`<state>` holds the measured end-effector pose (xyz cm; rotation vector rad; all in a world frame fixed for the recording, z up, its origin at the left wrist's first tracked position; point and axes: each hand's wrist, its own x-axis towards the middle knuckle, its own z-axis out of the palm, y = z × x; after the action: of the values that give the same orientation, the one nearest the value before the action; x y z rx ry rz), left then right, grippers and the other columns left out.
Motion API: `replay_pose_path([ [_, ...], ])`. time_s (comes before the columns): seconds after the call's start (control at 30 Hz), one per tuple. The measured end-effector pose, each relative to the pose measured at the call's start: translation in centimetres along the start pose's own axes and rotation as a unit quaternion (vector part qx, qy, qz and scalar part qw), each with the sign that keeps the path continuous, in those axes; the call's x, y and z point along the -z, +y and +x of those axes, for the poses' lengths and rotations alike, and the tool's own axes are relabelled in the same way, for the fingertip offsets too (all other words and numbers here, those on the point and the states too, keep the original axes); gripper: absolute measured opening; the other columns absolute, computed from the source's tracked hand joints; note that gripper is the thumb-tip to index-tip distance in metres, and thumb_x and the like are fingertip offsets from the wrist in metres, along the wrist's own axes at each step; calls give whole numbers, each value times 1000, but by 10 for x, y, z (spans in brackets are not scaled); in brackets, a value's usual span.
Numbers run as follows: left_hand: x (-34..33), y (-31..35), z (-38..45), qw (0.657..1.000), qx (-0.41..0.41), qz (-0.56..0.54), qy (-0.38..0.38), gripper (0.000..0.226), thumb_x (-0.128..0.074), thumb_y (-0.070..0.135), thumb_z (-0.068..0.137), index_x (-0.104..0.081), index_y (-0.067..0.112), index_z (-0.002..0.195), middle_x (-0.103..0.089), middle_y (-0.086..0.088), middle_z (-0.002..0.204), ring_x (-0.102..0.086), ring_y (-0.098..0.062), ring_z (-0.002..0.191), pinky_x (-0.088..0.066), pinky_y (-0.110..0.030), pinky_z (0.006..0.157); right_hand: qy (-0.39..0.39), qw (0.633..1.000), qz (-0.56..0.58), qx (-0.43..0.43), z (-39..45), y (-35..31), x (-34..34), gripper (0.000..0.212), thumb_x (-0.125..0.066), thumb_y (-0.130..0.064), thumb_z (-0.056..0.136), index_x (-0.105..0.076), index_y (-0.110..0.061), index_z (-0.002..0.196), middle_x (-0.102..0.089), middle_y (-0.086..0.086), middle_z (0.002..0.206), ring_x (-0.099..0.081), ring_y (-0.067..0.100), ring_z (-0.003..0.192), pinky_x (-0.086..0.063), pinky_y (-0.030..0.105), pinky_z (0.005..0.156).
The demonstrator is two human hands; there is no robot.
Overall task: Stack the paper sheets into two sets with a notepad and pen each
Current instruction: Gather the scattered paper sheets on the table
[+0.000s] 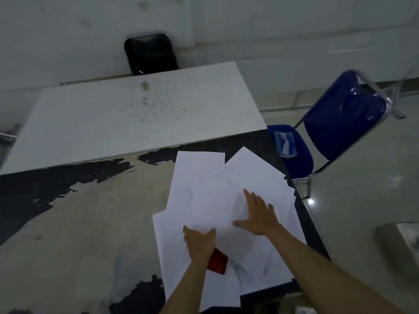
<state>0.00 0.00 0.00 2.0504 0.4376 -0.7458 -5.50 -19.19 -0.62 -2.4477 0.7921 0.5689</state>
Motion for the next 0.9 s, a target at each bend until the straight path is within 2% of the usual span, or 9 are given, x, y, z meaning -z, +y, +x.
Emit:
replay_pose_path([
  [0.13,-7,7,6,992,61,-99,51,103,-84,19,69,-19,2,147,-43,-23,138,-49,-40,123,-49,-50,99,13,1000,-9,-14,17,4,5,138,-68,-83,60,12,-28,158,-5,7,166,-10,31,152,-10,62,117],
  [0.3,-7,13,4,980,104,-161,49,96,-78,9,79,-14,4,150,-49,-20,136,-52,-36,120,-46,-36,89,4,999,-35,-9,28,0,15,143,-76,-80,48,-4,-22,157,-25,7,155,-22,33,144,-18,62,115],
  [0.43,-5,17,4,978,99,-179,39,96,-79,5,77,-16,4,150,-50,-19,134,-53,-33,115,-47,-34,89,-12,999,-40,-3,31,-2,18,143,-79,-78,45,-7,-22,155,-28,8,153,-24,32,143,-18,62,114],
  [0.57,-3,22,5,982,75,-171,37,74,-75,-2,76,-33,2,136,-54,-17,125,-53,-27,100,-48,-33,87,-18,999,-29,-5,34,-6,24,122,-85,-68,51,-26,-23,148,-39,4,146,-35,28,138,-26,58,111],
  [0.67,1,30,7,982,50,-176,51,70,-69,-5,78,-33,5,138,-55,-17,126,-57,-29,102,-53,-42,93,-43,996,77,-8,35,-6,30,109,-90,-55,57,-37,-18,144,-48,3,140,-48,25,129,-37,47,109],
  [0.73,5,37,6,980,40,-187,47,78,-67,-4,81,-27,9,146,-56,-17,130,-60,-32,108,-53,-46,96,-64,986,153,-11,33,-7,39,95,-94,-45,58,-50,-11,135,-57,5,131,-55,25,119,-48,34,97],
  [0.8,10,45,8,978,28,-201,43,86,-66,-4,83,-19,13,152,-53,-16,134,-59,-31,113,-51,-40,98,-66,981,181,-12,32,-9,49,63,-94,-38,60,-61,-9,104,-64,3,106,-61,23,102,-50,26,78],
  [0.83,12,49,6,975,24,-217,37,87,-66,-6,83,-17,14,153,-52,-16,136,-58,-29,113,-50,-37,96,-68,978,198,-11,31,-9,52,57,-95,-36,59,-62,-9,96,-65,2,100,-62,23,98,-51,27,77],
  [0.9,18,57,5,970,12,-240,22,89,-66,-9,83,-17,15,153,-49,-16,139,-55,-24,107,-47,-31,89,-68,967,244,-19,29,-10,60,62,-96,-31,56,-67,-2,103,-69,4,109,-65,23,102,-55,34,90],
])
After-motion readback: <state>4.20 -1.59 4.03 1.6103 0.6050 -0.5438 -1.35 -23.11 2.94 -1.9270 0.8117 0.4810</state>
